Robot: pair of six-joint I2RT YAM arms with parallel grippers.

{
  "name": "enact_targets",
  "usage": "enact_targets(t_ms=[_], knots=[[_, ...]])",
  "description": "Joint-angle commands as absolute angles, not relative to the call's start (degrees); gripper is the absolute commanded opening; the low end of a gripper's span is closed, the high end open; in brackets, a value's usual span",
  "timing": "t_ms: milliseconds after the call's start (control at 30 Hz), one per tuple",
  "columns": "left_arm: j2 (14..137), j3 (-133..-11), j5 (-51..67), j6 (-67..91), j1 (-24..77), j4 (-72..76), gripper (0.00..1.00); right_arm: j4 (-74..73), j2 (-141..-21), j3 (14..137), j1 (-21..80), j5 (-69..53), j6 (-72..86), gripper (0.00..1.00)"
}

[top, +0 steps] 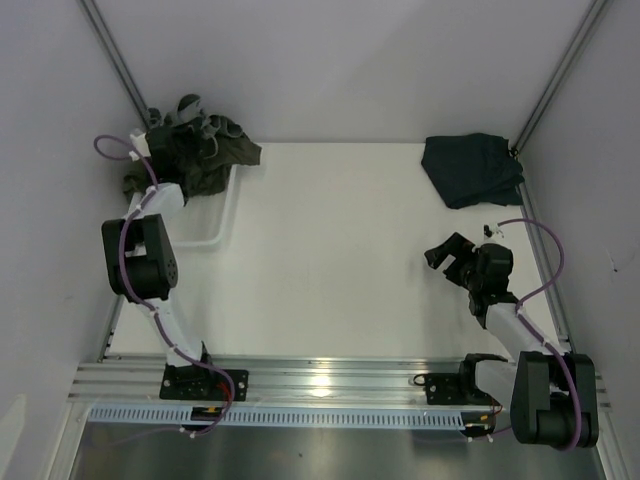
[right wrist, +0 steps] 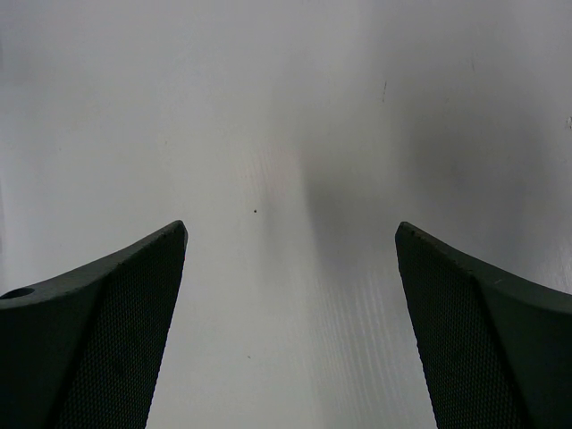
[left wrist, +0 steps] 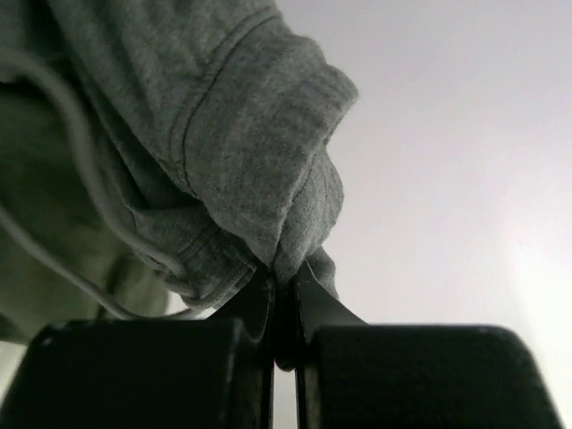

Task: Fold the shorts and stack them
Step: Grab the shorts from the pile, then move the shorts to the center of the board

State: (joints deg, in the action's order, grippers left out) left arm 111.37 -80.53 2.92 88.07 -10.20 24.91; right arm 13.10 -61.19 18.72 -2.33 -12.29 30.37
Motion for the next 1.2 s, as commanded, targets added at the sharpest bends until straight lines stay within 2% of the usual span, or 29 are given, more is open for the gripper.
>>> enact_targets(t_ms=[0,67,333,500,633,867,1167], knots=[[100.4,-80.9,2.4,86.1,-6.7,35.5,0.00,13.6,-61.3,20.8,-1.9,-11.9,29.4,1.00],[97.9,-81.8,1.2,81.1,-5.4,33.8,0.00,13.6,-61.5,20.9,-1.9,-12.0,29.4,1.00],[91.0,-98.2,-2.4,59.4,-2.9,26.2,0.00,13.8,-62.3,21.4,-1.9,-12.8,29.3,0.99],[83.5,-101.0,-1.9,45.0,-0.6,28.4,0.00,13.9,-63.3,21.8,-1.8,-13.3,29.3,0.99],[76.6,-100.6,1.6,37.4,5.0,29.2,0.00,14.0,-63.7,22.0,-1.7,-13.2,29.3,1.00],[64.7,-97.4,6.4,36.3,12.5,27.4,0.00,13.9,-63.7,22.1,-1.5,-13.0,29.1,0.99],[54.0,-82.8,13.1,51.4,15.8,23.5,0.00,13.9,-63.8,22.2,-1.3,-12.9,28.9,0.99]])
